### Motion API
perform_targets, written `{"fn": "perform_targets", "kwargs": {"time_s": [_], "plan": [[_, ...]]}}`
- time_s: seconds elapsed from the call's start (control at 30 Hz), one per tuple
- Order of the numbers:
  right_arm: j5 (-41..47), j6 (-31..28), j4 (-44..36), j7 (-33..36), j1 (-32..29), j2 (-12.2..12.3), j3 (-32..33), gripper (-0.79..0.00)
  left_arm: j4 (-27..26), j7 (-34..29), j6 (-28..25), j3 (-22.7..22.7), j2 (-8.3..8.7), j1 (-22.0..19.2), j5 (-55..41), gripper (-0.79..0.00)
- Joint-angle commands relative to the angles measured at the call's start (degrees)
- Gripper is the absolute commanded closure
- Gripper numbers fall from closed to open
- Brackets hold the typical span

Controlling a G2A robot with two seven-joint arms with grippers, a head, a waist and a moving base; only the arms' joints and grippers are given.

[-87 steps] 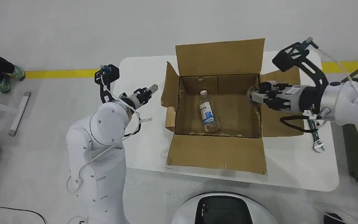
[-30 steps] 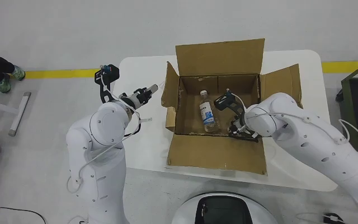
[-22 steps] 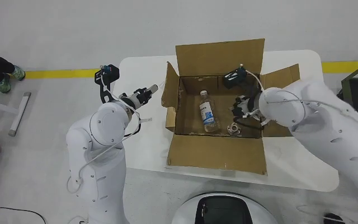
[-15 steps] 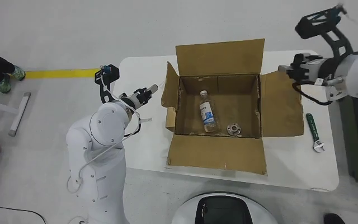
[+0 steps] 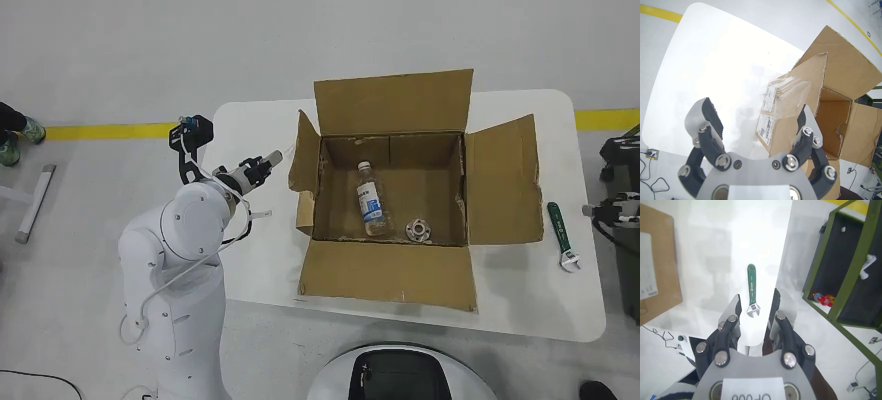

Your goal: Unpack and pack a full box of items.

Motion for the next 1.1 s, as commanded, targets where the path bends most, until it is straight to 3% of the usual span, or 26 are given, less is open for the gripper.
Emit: {"fn": "perform_targets", "kwargs": {"time_s": [0.0,0.37,1.07], "plan": [[-0.48,0.62,0.41,0.0,-1.22,0.06,-0.39,-0.351,0.0,0.0,0.0,0.0,0.0,0.0,0.0,-0.785],[-1.22,2.08,4.51,-6.87,-3.28,-0.36,-3.6,-0.357,0.0,0.0,0.0,0.0,0.0,0.0,0.0,-0.785],[-4.37,3.0,9.64,-14.2,-0.27,-1.16,-10.71,-0.354,0.0,0.0,0.0,0.0,0.0,0.0,0.0,-0.785]]}}
